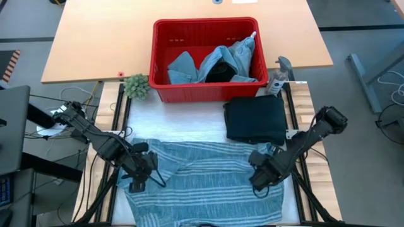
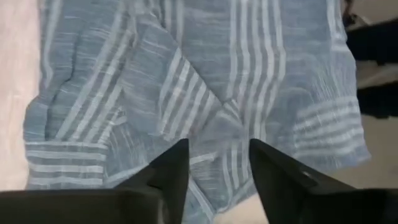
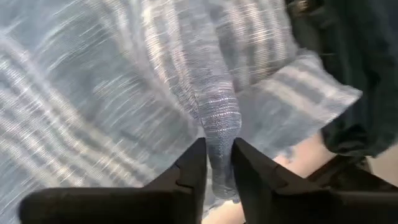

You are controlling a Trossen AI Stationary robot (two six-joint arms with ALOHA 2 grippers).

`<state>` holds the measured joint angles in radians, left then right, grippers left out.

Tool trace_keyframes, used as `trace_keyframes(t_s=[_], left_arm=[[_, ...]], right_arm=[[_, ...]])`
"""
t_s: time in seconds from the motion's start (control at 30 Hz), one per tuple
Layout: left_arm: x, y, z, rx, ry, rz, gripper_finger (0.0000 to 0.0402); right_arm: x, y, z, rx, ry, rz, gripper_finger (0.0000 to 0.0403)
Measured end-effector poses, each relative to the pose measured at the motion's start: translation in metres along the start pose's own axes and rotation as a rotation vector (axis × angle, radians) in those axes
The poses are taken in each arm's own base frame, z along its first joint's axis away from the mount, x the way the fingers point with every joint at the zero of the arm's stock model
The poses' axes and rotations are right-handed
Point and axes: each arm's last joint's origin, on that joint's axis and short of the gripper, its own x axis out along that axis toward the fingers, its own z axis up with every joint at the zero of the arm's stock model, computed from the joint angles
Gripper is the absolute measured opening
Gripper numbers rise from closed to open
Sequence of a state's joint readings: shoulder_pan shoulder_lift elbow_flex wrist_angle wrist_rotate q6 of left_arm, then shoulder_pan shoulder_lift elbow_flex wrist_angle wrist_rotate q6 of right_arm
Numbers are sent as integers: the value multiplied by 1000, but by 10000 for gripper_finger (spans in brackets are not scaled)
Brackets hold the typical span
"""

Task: Fold Laundry from Bin
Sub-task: Fold the blue polo shirt

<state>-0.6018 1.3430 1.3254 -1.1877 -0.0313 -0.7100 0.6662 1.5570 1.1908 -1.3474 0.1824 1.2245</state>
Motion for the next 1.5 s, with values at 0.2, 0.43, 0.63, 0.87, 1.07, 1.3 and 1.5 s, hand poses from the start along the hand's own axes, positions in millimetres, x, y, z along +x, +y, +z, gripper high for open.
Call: trace_keyframes(t_s=[0.2,0.43,0.63,0.87,1.07,1.3,1.5], left_arm=[[0,3,1,-1,-67,91,187],[5,10,-8,-6,-175,185,186],[20,35,-30,-109,-262,129,176],[18,88,-45,-385,-419,81,172],[40,115,-56,-534,-413,113,171],[64,123,-62,-532,-364,82,171],[68,124,-65,-501,-354,97,171]], right_arm=[[-3,5,-14,-34,-4,7,195],[-6,11,-34,-53,7,32,254],[-20,19,-37,-11,-138,88,251],[-58,2,-2,77,-297,52,249],[-33,-24,26,104,-143,-112,239],[5,-56,36,250,13,-148,234],[16,-82,41,527,49,35,235]])
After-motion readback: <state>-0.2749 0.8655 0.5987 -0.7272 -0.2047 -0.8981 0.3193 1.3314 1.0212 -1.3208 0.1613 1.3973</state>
